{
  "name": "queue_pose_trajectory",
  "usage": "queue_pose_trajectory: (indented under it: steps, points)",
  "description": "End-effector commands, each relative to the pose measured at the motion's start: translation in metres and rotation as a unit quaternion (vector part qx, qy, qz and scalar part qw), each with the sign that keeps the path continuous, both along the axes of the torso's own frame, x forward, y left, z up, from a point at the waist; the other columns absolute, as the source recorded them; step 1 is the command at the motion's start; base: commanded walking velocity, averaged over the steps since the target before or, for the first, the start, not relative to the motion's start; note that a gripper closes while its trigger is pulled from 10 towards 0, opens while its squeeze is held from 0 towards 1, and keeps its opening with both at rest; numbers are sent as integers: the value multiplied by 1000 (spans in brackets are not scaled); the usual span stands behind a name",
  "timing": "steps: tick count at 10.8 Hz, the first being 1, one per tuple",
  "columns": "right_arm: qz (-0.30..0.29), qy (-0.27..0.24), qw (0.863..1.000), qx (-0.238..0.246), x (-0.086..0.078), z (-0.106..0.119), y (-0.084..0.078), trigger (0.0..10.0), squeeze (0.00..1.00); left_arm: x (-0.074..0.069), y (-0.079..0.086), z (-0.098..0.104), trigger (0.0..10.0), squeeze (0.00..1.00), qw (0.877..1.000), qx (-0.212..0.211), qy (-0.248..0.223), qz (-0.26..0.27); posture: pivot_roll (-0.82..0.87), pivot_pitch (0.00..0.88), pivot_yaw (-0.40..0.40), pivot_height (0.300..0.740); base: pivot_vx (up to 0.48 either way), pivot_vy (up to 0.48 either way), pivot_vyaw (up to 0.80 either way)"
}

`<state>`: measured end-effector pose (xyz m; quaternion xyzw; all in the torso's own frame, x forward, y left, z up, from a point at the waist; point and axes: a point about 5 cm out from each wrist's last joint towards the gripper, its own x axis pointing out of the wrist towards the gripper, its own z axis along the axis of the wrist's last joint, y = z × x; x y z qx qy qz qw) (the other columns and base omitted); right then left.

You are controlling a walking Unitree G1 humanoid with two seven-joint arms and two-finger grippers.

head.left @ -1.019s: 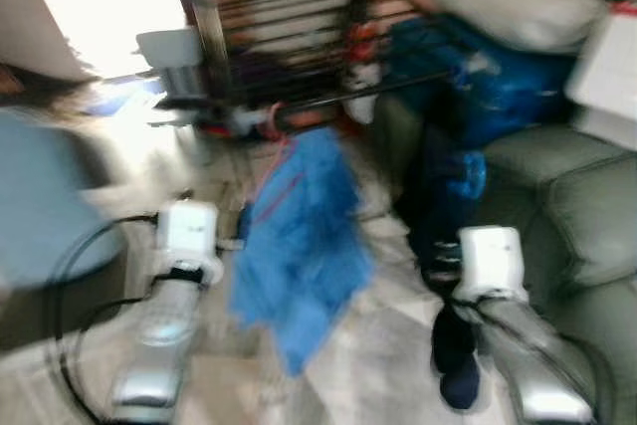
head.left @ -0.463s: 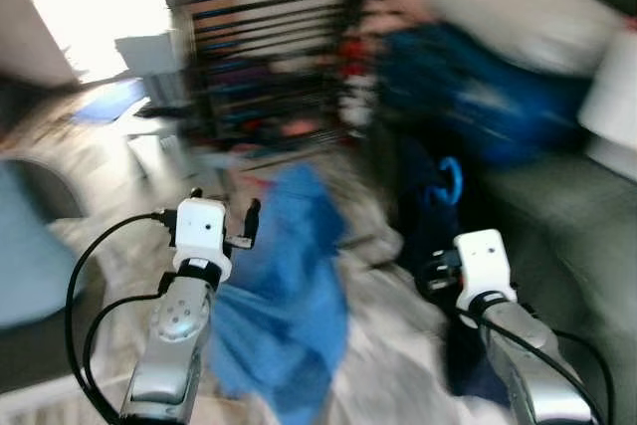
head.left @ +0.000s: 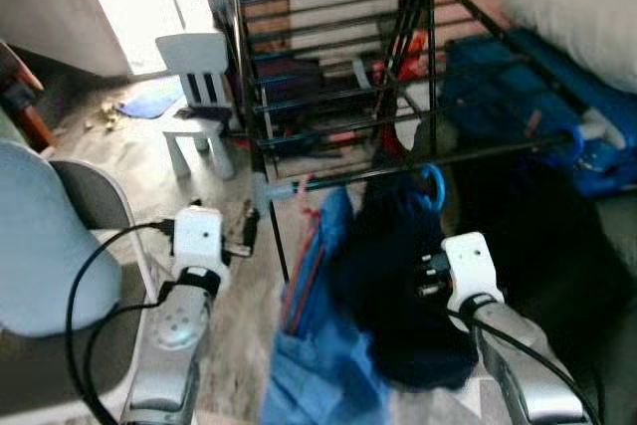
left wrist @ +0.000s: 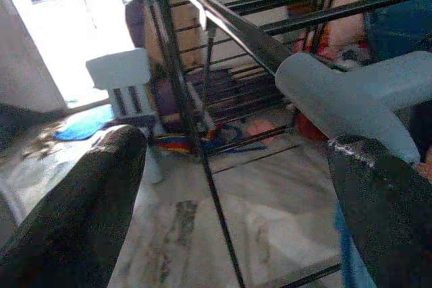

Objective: Hang hanger

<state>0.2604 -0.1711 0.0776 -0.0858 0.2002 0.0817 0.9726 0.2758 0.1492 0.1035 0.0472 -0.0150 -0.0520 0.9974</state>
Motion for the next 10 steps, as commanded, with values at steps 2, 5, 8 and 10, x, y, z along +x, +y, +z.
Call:
queue_pose_trajectory:
  steps: [2,5,8,10]
  points:
    - [-7,-29,1000,1,7,11,1,10000,0,2,7,3,10000,0,1000,3,-2,8,-226,0,87,740,0,0,0]
    - [-54,-21,998,0,11,10,-12,10000,0,1,4,1,10000,0,1000,-3,3,-4,-223,0,89,740,0,0,0]
    - [-67,-19,998,-2,38,24,-33,10000,0,0,1,-1,10000,0,1000,0,7,-13,-221,0,91,740,0,0,0]
    - [-28,-19,999,-13,56,34,-27,10000,0,1,0,-1,10000,0,1000,0,8,-16,-211,0,86,740,0,0,0]
